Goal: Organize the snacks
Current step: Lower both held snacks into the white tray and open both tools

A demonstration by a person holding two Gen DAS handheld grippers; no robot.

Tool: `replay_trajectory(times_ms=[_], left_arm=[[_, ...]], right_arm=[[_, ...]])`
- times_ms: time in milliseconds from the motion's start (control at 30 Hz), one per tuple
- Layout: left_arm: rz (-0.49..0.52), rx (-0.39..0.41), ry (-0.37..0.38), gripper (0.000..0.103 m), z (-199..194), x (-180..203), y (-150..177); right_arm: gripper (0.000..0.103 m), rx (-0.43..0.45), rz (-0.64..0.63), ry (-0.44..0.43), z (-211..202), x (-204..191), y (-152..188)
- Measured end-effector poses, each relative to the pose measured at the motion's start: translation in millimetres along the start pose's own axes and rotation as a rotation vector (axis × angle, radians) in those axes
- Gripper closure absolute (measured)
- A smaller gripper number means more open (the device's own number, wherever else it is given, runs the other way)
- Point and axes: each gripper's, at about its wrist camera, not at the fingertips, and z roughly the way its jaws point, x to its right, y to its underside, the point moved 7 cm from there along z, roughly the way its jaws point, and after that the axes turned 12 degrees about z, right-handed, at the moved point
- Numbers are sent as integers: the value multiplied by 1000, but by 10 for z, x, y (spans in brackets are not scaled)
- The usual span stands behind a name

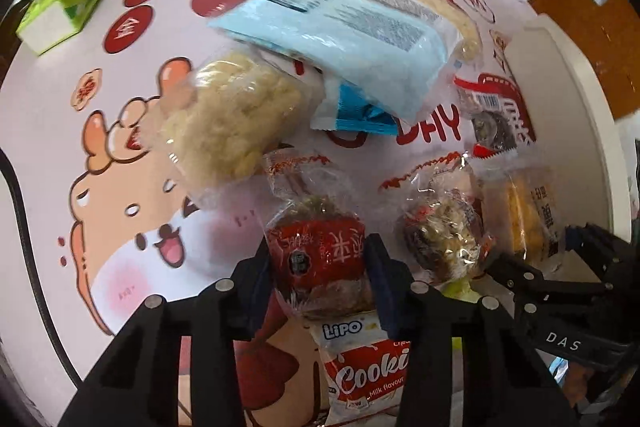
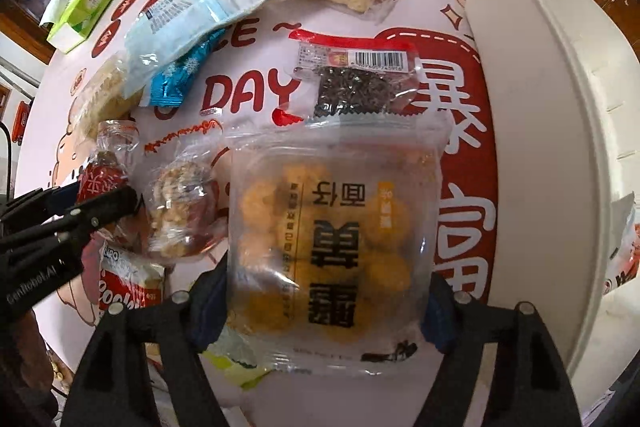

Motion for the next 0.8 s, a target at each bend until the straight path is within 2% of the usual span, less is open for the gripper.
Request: replay_trajectory(times_ms=[200, 400, 600, 800], left_arm=[[14, 90, -17, 61, -378, -16, 29], [56, 202, -30, 61, -946, 68, -4], [137, 335, -45, 61, -1573, 379, -122], [212, 428, -31, 61, -2034, 745, -192]], right_arm=[[28, 68, 18, -25, -253, -24, 75], [28, 158, 37, -73, -760, 81, 189], [28, 266, 19, -101, -1265, 49, 199], [28, 365, 6, -127, -1688, 83, 203]])
